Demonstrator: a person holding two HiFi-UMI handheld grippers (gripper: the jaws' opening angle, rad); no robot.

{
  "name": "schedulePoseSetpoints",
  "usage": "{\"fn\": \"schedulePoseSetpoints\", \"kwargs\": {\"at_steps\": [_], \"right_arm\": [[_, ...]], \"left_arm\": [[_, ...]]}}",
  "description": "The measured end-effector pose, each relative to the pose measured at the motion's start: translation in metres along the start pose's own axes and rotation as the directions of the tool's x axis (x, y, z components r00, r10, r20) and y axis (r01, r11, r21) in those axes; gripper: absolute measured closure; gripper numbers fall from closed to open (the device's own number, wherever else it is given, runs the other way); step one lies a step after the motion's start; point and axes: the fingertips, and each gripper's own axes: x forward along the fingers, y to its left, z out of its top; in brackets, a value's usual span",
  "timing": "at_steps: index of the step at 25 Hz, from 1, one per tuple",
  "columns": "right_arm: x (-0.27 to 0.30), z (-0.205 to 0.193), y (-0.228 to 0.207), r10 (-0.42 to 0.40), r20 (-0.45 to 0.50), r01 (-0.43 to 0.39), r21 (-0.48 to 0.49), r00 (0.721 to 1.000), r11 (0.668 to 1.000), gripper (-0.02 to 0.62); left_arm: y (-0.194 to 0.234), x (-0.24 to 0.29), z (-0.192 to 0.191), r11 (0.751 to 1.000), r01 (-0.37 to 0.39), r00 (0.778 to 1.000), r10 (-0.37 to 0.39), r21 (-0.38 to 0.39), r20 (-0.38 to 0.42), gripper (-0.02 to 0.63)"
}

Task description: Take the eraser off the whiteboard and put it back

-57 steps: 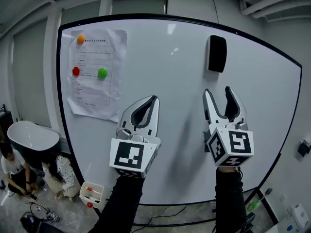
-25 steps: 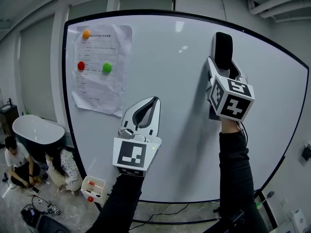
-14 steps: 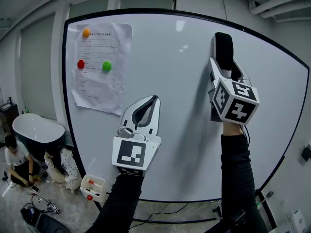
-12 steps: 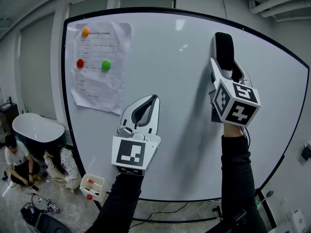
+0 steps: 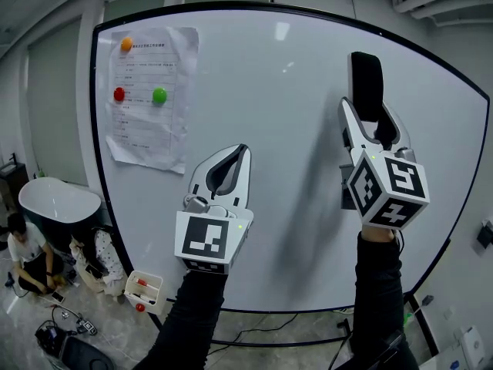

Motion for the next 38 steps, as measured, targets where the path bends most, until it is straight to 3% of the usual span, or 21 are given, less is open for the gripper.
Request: {"fn": "schedulePoseSetpoints", "kwargs": {"at_steps": [15,23,29,38], "right_arm": [[-0.065,-0.005,-0.012,-0.004,-0.017,0.005,0.029,1.000,1.000,0.314],[-0.071,-0.001,-0.013,-0.006,-0.015,0.006,0.032,1.000,0.999,0.314],[-0.074,-0.005,-0.013,-0.003,-0.022,0.004,0.029,1.000,1.000,0.314],[-0.077,-0.010,-0.019,-0.017,-0.037,0.018,0.034,0.999,0.999,0.314]], "left_arm": [[-0.003,-0.005,-0.001,1.000,-0.021,1.000,0.021,-0.015,-0.002,0.600],[-0.011,-0.008,0.004,0.998,-0.016,1.000,0.016,0.066,-0.004,0.601],[-0.008,-0.016,0.016,1.000,-0.018,0.998,0.018,-0.009,0.062,0.600],[-0.004,-0.014,0.010,0.999,-0.028,0.999,0.029,-0.017,0.039,0.600]]}}
